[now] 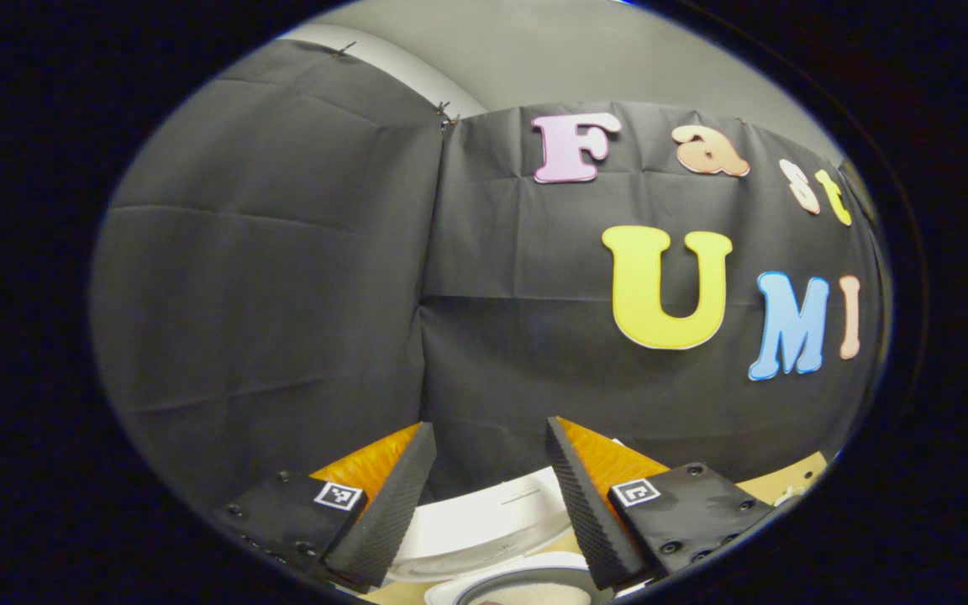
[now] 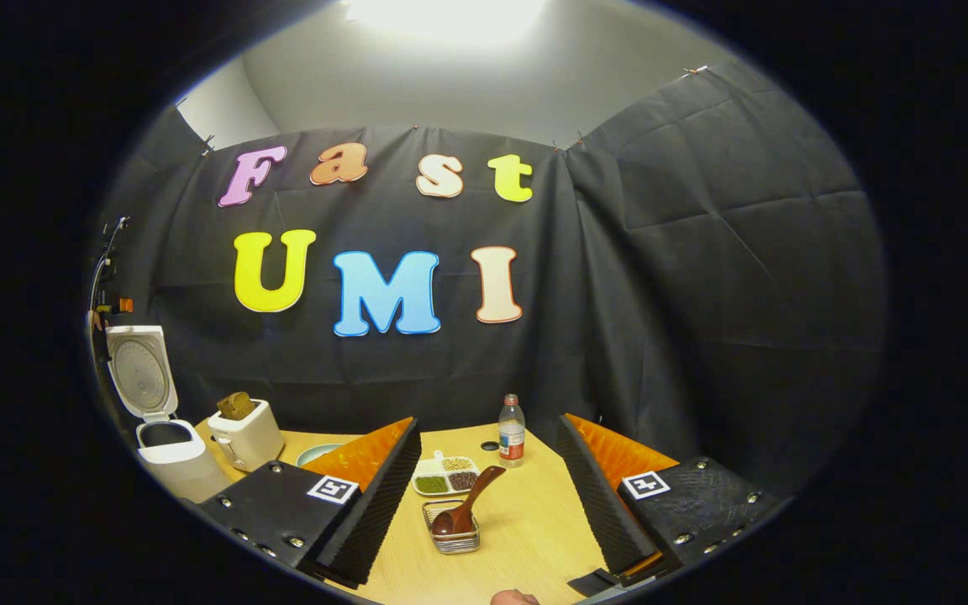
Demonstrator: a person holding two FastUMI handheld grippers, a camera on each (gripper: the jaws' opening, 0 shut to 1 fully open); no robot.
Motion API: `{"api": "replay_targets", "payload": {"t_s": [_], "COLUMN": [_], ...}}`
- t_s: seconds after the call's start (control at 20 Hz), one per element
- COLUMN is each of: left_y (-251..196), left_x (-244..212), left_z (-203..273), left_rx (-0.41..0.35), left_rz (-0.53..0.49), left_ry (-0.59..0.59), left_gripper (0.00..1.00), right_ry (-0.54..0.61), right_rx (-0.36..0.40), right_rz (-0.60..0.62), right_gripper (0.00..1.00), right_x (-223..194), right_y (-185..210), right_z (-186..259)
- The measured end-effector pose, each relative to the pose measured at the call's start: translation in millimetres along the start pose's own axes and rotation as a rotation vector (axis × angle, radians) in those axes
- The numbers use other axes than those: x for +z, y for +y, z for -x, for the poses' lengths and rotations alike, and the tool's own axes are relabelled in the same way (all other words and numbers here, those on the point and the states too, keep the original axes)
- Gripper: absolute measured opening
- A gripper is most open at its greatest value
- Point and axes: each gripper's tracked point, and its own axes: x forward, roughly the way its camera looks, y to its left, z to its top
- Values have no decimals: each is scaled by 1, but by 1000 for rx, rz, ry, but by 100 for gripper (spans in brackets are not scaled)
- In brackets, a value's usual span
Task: Close the left gripper, press the button to open the rice cooker; take a wooden spoon from the chopstick holder with the right hand, scoop a spoonful of rice and pour it into the rice cooker, then put the wooden spoon back into the chopstick holder.
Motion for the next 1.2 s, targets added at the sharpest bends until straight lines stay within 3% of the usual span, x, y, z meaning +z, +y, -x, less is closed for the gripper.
{"api": "replay_targets", "payload": {"t_s": [0.35,0.4,1.2], "left_y": [3,4,-39], "left_x": [-22,-26,-46], "left_z": [-13,-11,49], "left_rx": [39,35,-1], "left_rz": [-2,-15,5], "left_ry": [95,107,126], "left_gripper": [91,94,94], "right_ry": [5,2,-10], "right_rx": [-9,-1,142], "right_rz": [13,17,21], "right_gripper": [98,99,99], "right_x": [-1,0,11], "right_y": [-10,-9,-10], "right_z": [8,8,-21]}}
